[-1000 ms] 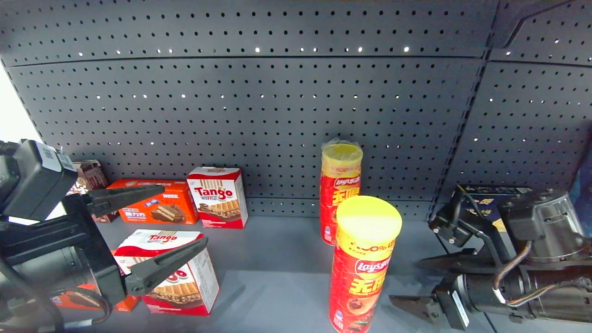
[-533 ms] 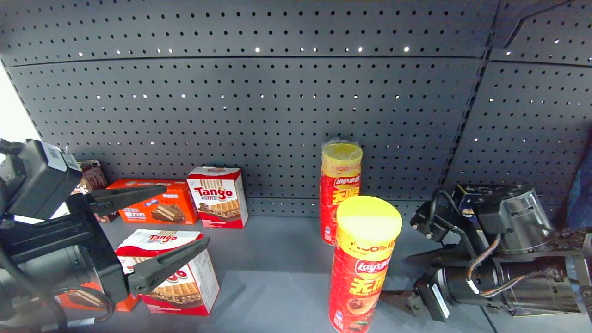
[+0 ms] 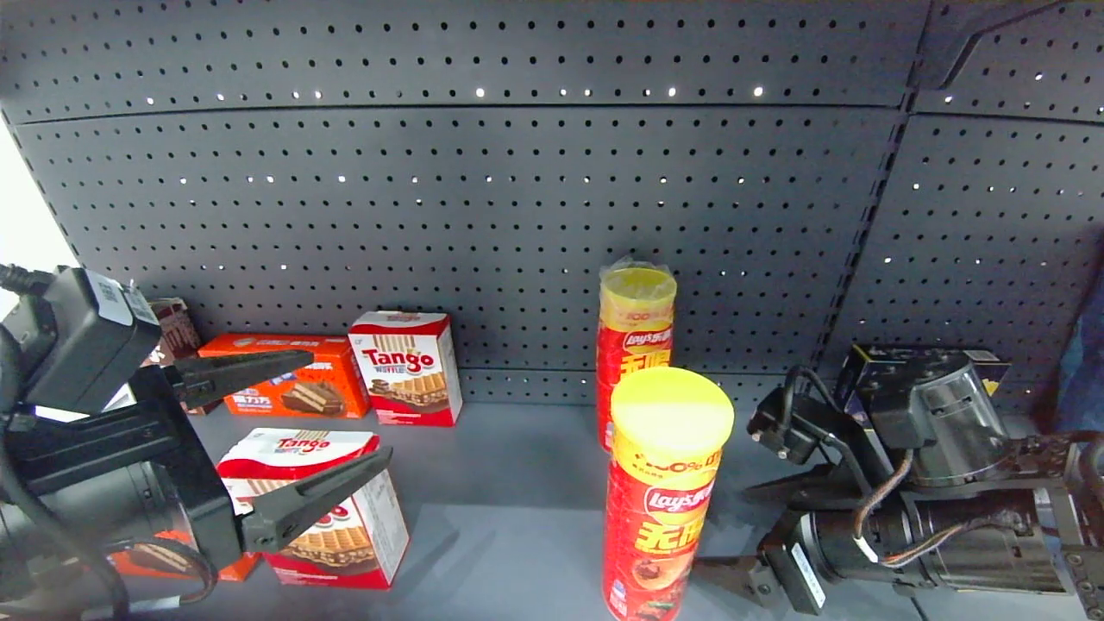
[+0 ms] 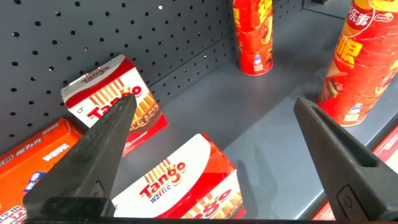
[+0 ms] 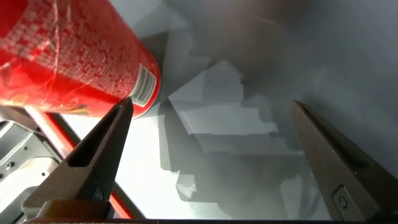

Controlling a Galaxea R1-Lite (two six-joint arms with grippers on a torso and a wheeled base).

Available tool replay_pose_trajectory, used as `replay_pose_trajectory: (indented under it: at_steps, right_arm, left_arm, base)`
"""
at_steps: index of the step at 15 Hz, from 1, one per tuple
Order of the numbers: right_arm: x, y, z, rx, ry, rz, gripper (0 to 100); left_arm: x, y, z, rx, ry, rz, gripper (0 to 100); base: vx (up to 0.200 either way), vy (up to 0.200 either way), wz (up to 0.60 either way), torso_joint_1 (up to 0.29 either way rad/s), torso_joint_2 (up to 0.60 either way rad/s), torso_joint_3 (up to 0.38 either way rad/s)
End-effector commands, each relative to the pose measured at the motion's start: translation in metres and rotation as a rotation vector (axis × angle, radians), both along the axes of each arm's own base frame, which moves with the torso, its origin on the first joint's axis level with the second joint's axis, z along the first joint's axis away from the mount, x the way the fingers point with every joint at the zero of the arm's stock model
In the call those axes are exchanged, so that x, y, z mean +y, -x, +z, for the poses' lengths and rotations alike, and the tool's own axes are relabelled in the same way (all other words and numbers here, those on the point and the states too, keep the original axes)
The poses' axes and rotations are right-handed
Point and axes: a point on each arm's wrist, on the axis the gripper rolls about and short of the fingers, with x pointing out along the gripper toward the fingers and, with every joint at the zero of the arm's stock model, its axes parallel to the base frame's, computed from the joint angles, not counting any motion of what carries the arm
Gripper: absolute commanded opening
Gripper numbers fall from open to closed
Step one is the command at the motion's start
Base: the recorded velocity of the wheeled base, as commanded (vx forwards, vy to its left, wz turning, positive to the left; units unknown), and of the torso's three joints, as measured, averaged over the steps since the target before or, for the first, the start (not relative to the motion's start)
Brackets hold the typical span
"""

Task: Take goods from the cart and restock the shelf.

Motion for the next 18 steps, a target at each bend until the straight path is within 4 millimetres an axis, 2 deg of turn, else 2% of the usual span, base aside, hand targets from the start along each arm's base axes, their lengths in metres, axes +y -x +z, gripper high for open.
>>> replay_pose_trajectory:
  at_steps: [1, 6, 7, 8, 9, 11, 12, 13, 14, 15, 16, 18]
  right_arm:
    - [0.002, 0.001, 0.000, 0.001, 0.000, 0.010, 100]
    - [0.002, 0.003, -0.001, 0.002, 0.001, 0.013, 100]
    - [-0.004, 0.003, 0.005, -0.015, -0.018, -0.011, 100]
    - [-0.011, 0.003, 0.017, -0.049, -0.051, -0.039, 100]
    - [-0.025, 0.006, 0.040, -0.133, -0.116, -0.090, 100]
    - [-0.050, 0.017, 0.073, -0.269, -0.175, -0.193, 100]
    - [-0.081, 0.036, 0.098, -0.393, -0.231, -0.295, 100]
    - [-0.102, 0.052, 0.108, -0.463, -0.249, -0.378, 100]
    - [-0.117, 0.065, 0.108, -0.505, -0.252, -0.443, 100]
    - [-0.127, 0.079, 0.105, -0.536, -0.250, -0.494, 100]
    - [-0.141, 0.112, 0.092, -0.596, -0.249, -0.574, 100]
    - [-0.150, 0.148, 0.062, -0.646, -0.228, -0.673, 100]
  left_arm:
    - [0.000, -0.001, -0.001, 0.004, -0.001, 0.000, 100]
    - [0.000, 0.001, -0.003, 0.009, -0.001, 0.000, 100]
    - [0.001, 0.002, -0.005, 0.015, -0.004, 0.002, 100]
    - [0.001, 0.003, -0.006, 0.018, -0.003, 0.001, 100]
    - [0.003, 0.008, -0.001, -0.012, 0.007, 0.004, 100]
    - [0.007, 0.018, 0.010, -0.070, 0.027, 0.010, 100]
    - [0.016, 0.037, 0.020, -0.146, 0.052, 0.036, 100]
    - [0.025, 0.051, 0.023, -0.191, 0.063, 0.074, 100]
    - [0.031, 0.062, 0.022, -0.223, 0.068, 0.108, 100]
    - [0.036, 0.072, 0.019, -0.245, 0.073, 0.144, 100]
    - [0.045, 0.099, 0.005, -0.290, 0.079, 0.217, 100]
    - [0.052, 0.136, -0.026, -0.297, 0.048, 0.310, 100]
  base:
    - [0.000, 0.000, 0.00, 0.000, 0.00, 0.000]
    - [0.000, 0.000, 0.00, 0.000, 0.00, 0.000]
    - [0.000, 0.000, 0.00, 0.000, 0.00, 0.000]
    - [0.000, 0.000, 0.00, 0.000, 0.00, 0.000]
    - [0.000, 0.000, 0.00, 0.000, 0.00, 0.000]
    - [0.000, 0.000, 0.00, 0.000, 0.00, 0.000]
    - [0.000, 0.000, 0.00, 0.000, 0.00, 0.000]
    - [0.000, 0.000, 0.00, 0.000, 0.00, 0.000]
    - [0.000, 0.000, 0.00, 0.000, 0.00, 0.000]
    - [0.000, 0.000, 0.00, 0.000, 0.00, 0.000]
    - [0.000, 0.000, 0.00, 0.000, 0.00, 0.000]
    - [0.000, 0.000, 0.00, 0.000, 0.00, 0.000]
